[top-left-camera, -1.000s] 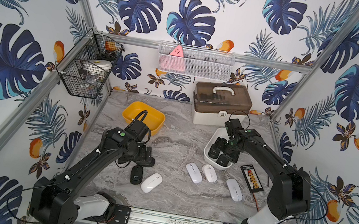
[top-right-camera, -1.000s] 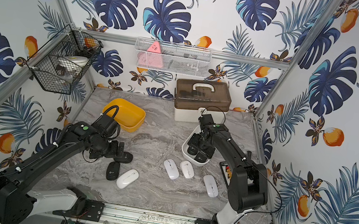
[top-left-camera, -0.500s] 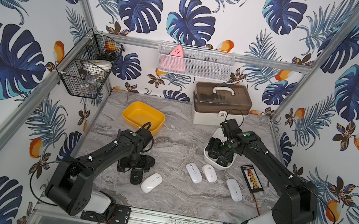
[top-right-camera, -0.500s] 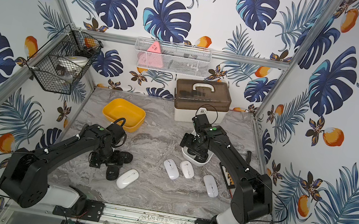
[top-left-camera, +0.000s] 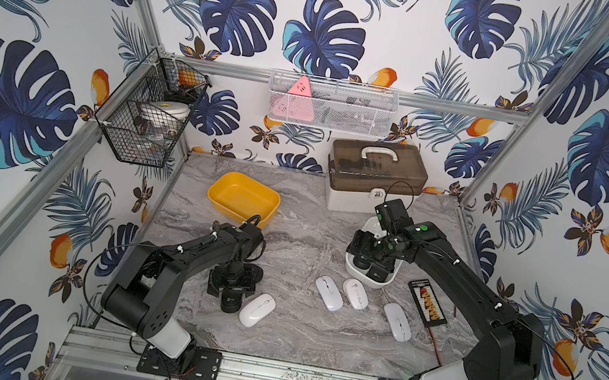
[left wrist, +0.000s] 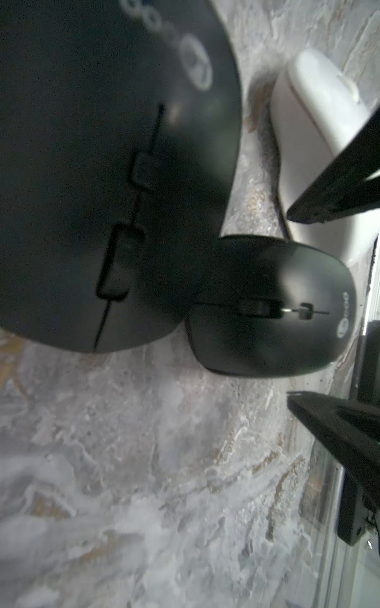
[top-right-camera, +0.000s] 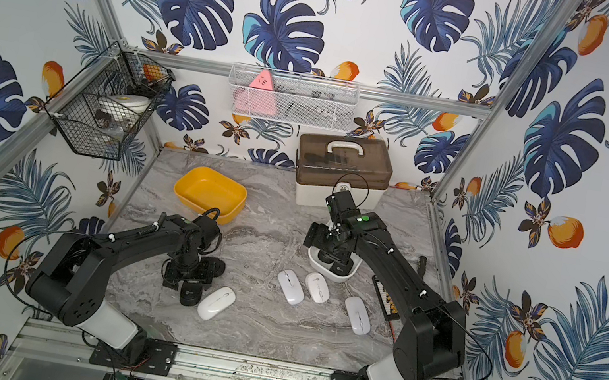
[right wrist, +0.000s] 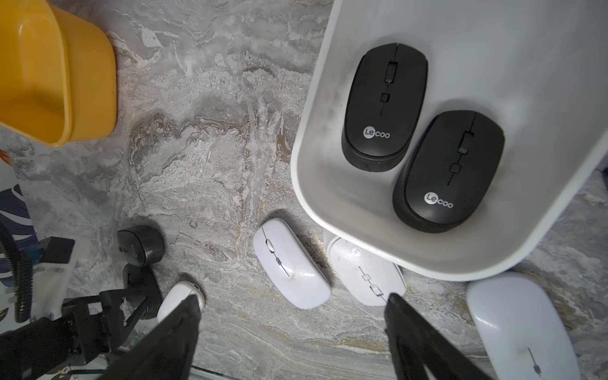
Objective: Place the mice by color into the storage box
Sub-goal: Pick up the mouse from the center of the board, then move the storage box to the center of the board.
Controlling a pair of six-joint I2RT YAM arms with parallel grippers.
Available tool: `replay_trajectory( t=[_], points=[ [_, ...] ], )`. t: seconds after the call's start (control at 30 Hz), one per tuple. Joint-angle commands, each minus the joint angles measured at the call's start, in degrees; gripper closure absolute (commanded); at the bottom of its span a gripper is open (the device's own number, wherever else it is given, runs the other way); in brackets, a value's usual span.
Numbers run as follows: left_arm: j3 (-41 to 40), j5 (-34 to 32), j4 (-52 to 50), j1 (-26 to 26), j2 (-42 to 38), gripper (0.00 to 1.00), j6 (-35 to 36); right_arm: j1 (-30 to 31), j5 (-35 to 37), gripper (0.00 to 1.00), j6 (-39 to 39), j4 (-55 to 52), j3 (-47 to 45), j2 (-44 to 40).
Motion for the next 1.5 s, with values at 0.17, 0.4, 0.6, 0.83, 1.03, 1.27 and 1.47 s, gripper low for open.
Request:
replay_trajectory(
  t=[0.17,0.4,0.6,0.83,1.03,1.27,1.47],
  points=[
    [-0.02,1.5,0.34,0.05,0.21,0.26,-0.08,0.02,1.22,0.11,-1.33,-0.96,-0.19,-0.79],
    [0.06,4.74,-0.78,-0.02,-2.05,0.39,-0.3,-0.02,1.55,0.11,-1.56,-1.01,-1.15,-0.84],
    [0.94,5.07,-3.06,0.01,-5.03,0.41,0.0,-0.03,1.51,0.11,-1.32,-0.56,-1.61,-0.86],
    [7.73,1.9,-9.17,-0.1,-9.87,0.43,1.79,-0.37,2.73,0.1,-1.99,-0.5,-1.25,-1.61],
    [21.73,1.04,-10.85,-5.43,-5.79,0.44,1.51,-3.99,4.18,0.07,-3.49,-1.19,-2.54,-3.86],
    [36.47,4.06,-8.21,-11.48,4.1,0.45,0.25,-9.14,2.03,0.1,-5.9,0.58,-4.22,-2.45],
    [45.47,5.46,-9.17,-12.34,8.84,0.45,0.96,-8.54,-1.69,0.53,-7.07,-0.41,0.26,8.05]
  ],
)
